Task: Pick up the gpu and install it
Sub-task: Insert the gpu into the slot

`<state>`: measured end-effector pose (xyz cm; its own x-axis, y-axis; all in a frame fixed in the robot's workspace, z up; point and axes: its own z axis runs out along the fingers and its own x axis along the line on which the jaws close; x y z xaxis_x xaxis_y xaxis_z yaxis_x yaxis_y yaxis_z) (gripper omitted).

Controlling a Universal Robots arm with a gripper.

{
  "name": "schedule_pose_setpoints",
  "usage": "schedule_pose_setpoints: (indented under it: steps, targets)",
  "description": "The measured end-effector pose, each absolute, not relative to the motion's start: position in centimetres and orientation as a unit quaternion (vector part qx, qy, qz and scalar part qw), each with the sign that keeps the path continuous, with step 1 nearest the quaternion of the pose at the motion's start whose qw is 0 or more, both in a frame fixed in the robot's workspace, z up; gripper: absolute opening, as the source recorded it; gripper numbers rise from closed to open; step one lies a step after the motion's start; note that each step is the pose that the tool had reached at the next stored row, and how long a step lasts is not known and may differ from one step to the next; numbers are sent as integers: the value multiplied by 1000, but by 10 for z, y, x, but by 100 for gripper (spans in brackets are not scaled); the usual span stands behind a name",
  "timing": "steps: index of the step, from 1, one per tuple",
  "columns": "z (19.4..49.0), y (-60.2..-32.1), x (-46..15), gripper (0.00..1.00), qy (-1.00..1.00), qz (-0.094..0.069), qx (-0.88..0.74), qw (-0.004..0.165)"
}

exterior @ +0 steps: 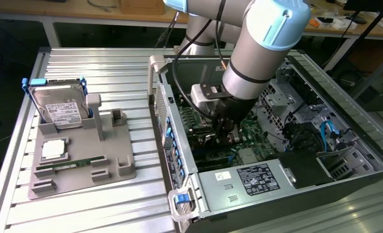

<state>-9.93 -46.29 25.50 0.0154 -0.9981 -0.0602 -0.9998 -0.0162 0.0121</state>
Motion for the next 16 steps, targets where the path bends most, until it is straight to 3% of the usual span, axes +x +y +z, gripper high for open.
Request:
schedule_pose_setpoints:
  steps: [16]
  targets:
    - [254, -463, -99, 27, 701, 28, -712, 19]
